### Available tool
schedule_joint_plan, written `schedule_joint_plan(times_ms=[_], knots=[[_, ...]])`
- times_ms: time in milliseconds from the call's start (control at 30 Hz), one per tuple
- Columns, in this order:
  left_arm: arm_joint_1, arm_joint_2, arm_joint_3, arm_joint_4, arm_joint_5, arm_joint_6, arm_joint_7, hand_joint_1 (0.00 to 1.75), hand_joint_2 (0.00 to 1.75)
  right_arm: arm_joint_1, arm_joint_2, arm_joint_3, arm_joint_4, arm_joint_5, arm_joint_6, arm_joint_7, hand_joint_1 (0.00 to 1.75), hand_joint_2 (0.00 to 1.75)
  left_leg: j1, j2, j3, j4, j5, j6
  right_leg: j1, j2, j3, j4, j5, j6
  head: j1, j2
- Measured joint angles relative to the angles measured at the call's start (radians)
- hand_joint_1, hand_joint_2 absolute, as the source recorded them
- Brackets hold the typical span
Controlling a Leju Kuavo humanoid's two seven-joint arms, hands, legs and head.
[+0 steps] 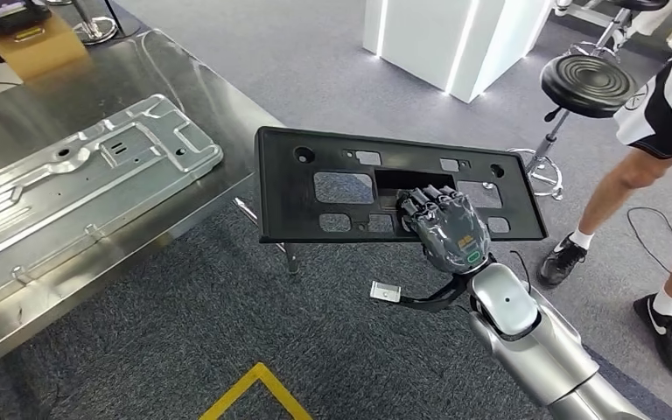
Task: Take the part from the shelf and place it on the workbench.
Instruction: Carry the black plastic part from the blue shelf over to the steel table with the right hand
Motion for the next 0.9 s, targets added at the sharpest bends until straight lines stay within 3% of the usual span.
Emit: schedule_joint_plan(times_ms=[33,100,167,233,267,333,400,467,533,600,667,733,767,800,833,900], knots=[[0.001,0.000,0.000,0.000,0.000,-0.003,-0.001,0.00,1.75,-0.008,0.003,0.002,0.001,-0.002,0.006,0.000,1.75,1.75,0.002,-0.013,0.003,-0.005,0.003,0.006,-0.002,-0.003,0.004,0.000,-0.004,0.006,0.000,0.000],[0.000,0.001,0.000,0.000,0.000,-0.009,-0.003,0.00,1.75,-0.025,0.009,0.005,0.004,-0.005,0.013,0.000,1.75,1.75,0.008,-0.037,0.011,-0.018,0.010,0.019,-0.007,0.039,-0.004,0.032,-0.029,0.015,0.000,0.000],[-0.004,0.001,0.000,0.000,0.000,-0.012,-0.004,0.00,1.75,-0.034,0.011,0.007,0.008,-0.008,0.017,-0.001,1.75,1.75,0.011,-0.063,0.016,-0.024,0.014,0.028,-0.011,0.105,-0.055,0.142,-0.086,0.019,0.001,0.000],[-0.007,0.001,0.001,0.000,0.000,-0.014,-0.005,0.00,1.75,-0.036,0.011,0.011,0.015,-0.012,0.021,-0.002,1.75,1.75,0.010,-0.095,0.015,-0.022,0.013,0.031,-0.012,0.127,-0.122,0.260,-0.124,0.021,0.001,0.000],[-0.007,0.001,0.001,0.000,0.000,-0.015,-0.005,0.00,1.75,-0.038,0.012,0.014,0.019,-0.015,0.026,-0.004,1.75,1.75,0.010,-0.112,0.015,-0.019,0.012,0.031,-0.012,0.130,-0.139,0.279,-0.115,0.022,0.001,0.000],[-0.007,0.001,0.001,0.000,0.000,-0.021,-0.005,0.00,1.75,-0.051,0.016,0.021,0.026,-0.021,0.043,-0.007,1.75,1.75,0.010,-0.144,0.016,-0.010,0.008,0.028,-0.014,0.140,-0.118,0.202,-0.044,0.020,0.001,0.000],[-0.008,0.002,0.002,0.000,0.001,-0.030,-0.005,0.00,1.75,-0.075,0.025,0.030,0.033,-0.024,0.064,-0.012,1.75,1.75,0.010,-0.171,0.010,0.002,0.002,0.021,-0.021,0.185,-0.071,0.082,0.016,0.016,0.001,0.000],[-0.008,0.003,0.004,0.000,0.004,-0.035,-0.004,0.00,1.75,-0.103,0.037,0.043,0.041,-0.028,0.087,-0.016,1.75,1.75,0.013,-0.195,-0.001,0.008,0.001,0.009,-0.022,0.216,-0.052,0.030,0.024,0.010,0.001,0.000],[-0.004,0.005,0.006,0.000,0.008,-0.036,0.000,0.00,1.75,-0.130,0.054,0.058,0.048,-0.031,0.111,-0.018,1.75,1.75,0.017,-0.214,-0.010,0.006,0.005,-0.004,-0.020,0.198,-0.049,0.022,0.024,0.001,0.001,0.000],[-0.001,0.008,0.009,0.000,0.013,-0.042,0.004,0.00,1.75,-0.159,0.076,0.079,0.056,-0.033,0.135,-0.018,1.75,1.75,0.015,-0.177,-0.022,0.027,-0.008,-0.015,-0.022,0.174,-0.042,0.010,0.029,-0.013,-0.001,0.000],[-0.004,0.012,0.015,0.000,0.019,-0.050,0.009,0.00,1.75,-0.188,0.098,0.105,0.067,-0.034,0.154,-0.016,1.75,1.75,0.013,-0.109,-0.068,0.119,-0.056,-0.024,-0.020,0.146,-0.036,0.002,0.030,-0.025,-0.004,0.000],[-0.010,0.016,0.024,0.000,0.022,-0.057,0.016,0.00,1.75,-0.207,0.119,0.134,0.082,-0.033,0.168,-0.013,1.75,1.75,0.018,-0.080,-0.131,0.238,-0.101,-0.031,-0.015,0.115,-0.034,0.002,0.027,-0.031,-0.004,0.000],[-0.010,0.018,0.027,0.000,0.023,-0.060,0.020,0.00,1.75,-0.213,0.130,0.149,0.091,-0.033,0.173,-0.011,1.75,1.75,0.020,-0.075,-0.147,0.264,-0.102,-0.034,-0.014,0.099,-0.033,0.002,0.024,-0.031,-0.004,0.000],[-0.010,0.020,0.030,0.000,0.023,-0.063,0.023,0.00,1.75,-0.218,0.142,0.161,0.099,-0.033,0.177,-0.008,1.75,1.75,0.021,-0.071,-0.143,0.254,-0.085,-0.035,-0.014,0.085,-0.031,0.002,0.022,-0.030,-0.004,0.000],[-0.009,0.023,0.032,0.000,0.024,-0.067,0.025,0.00,1.75,-0.223,0.154,0.171,0.106,-0.034,0.180,-0.005,1.75,1.75,0.021,-0.063,-0.120,0.206,-0.053,-0.035,-0.014,0.072,-0.028,0.003,0.019,-0.028,-0.004,0.000],[-0.009,0.027,0.033,0.000,0.022,-0.071,0.028,0.00,1.75,-0.239,0.172,0.186,0.118,-0.038,0.185,0.003,1.75,1.75,0.015,-0.020,-0.051,0.071,0.004,-0.029,-0.010,0.046,-0.021,0.004,0.011,-0.022,-0.005,0.000]])
